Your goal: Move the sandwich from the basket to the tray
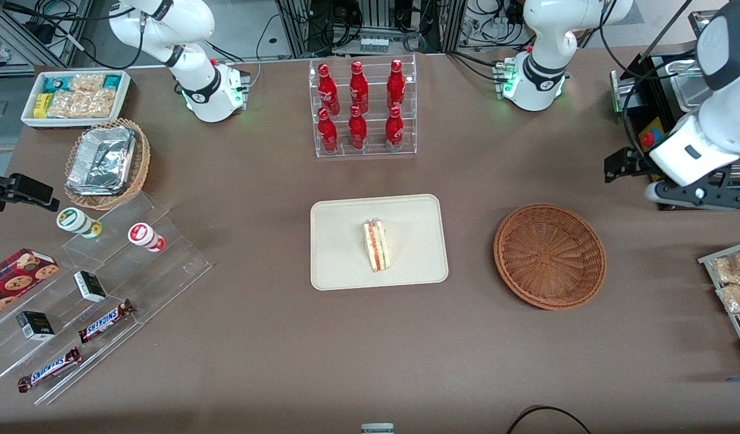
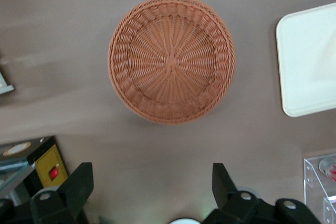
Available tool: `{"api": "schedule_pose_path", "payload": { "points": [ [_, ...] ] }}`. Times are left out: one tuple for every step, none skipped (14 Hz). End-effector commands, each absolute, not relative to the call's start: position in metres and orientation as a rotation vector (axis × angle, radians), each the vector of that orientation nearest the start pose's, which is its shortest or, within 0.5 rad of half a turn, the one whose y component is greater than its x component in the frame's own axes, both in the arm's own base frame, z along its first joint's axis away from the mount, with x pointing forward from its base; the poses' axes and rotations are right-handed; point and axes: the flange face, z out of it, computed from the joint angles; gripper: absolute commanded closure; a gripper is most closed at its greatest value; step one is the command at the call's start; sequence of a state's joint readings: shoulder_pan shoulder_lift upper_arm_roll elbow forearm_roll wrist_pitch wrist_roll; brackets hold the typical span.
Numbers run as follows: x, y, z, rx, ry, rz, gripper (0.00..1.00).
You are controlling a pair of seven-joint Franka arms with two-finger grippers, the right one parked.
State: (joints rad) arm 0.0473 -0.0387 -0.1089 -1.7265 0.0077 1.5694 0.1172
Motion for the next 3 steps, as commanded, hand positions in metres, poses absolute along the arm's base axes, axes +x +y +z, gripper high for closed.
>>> {"api": "schedule_pose_path", "payload": {
  "points": [
    [0.521, -0.027, 0.592, -3.108, 0.290, 0.189, 0.00],
    [0.520, -0.027, 0.596, -3.104, 0.290, 0.184, 0.00],
    [0.520, -0.027, 0.604, -3.104, 0.290, 0.161, 0.00]
  ]
}}
